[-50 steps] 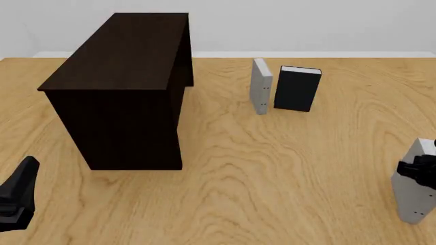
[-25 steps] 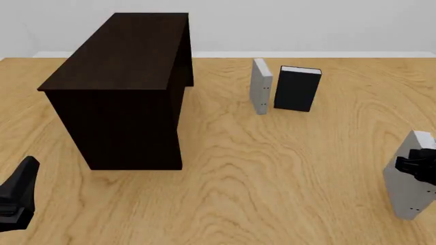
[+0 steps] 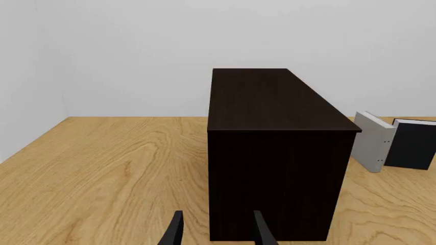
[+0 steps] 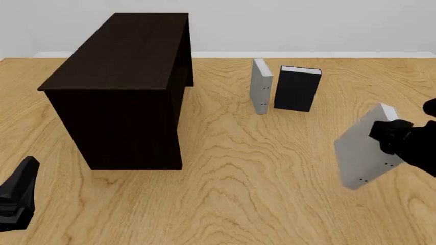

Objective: Pick up the book on the right and place it under the cabinet shelf.

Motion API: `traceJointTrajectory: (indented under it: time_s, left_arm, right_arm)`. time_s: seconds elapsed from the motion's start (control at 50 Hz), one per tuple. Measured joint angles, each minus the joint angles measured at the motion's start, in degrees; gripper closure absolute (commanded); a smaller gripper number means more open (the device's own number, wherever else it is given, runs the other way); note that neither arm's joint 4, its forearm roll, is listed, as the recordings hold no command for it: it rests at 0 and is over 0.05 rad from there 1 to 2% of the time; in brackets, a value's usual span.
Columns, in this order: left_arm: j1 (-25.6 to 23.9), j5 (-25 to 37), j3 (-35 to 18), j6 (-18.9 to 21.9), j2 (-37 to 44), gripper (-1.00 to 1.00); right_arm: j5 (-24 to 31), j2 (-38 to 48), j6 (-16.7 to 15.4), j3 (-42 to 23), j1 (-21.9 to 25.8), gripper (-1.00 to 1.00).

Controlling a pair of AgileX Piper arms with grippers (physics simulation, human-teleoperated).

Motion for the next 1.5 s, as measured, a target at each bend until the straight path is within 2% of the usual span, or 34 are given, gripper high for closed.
traceJointTrajectory:
  time_s: [0.26,0.62,1.02,1.32,1.5]
  left_arm:
    - [0.0,0.0,0.0,0.0,0.0,-1.0]
    - [0.0,0.0,0.0,0.0,0.0,-1.0]
    - [0.0,0.0,0.0,0.0,0.0,-1.0]
    - [0.0,0.0,0.0,0.0,0.0,-1.0]
    - [0.0,0.0,0.0,0.0,0.0,-1.0]
  right_arm:
    - [-11.4,6.4,12.8,1.4,6.2,1.0]
    - [-29.1,17.0,25.7,3.9,11.8,1.0]
    - [-47.8,31.0,36.8,4.6,16.5,1.0]
    - [-59.2,41.7,42.7,3.8,19.1,1.0]
    - [-63.8,46.0,45.6,2.6,20.8,1.0]
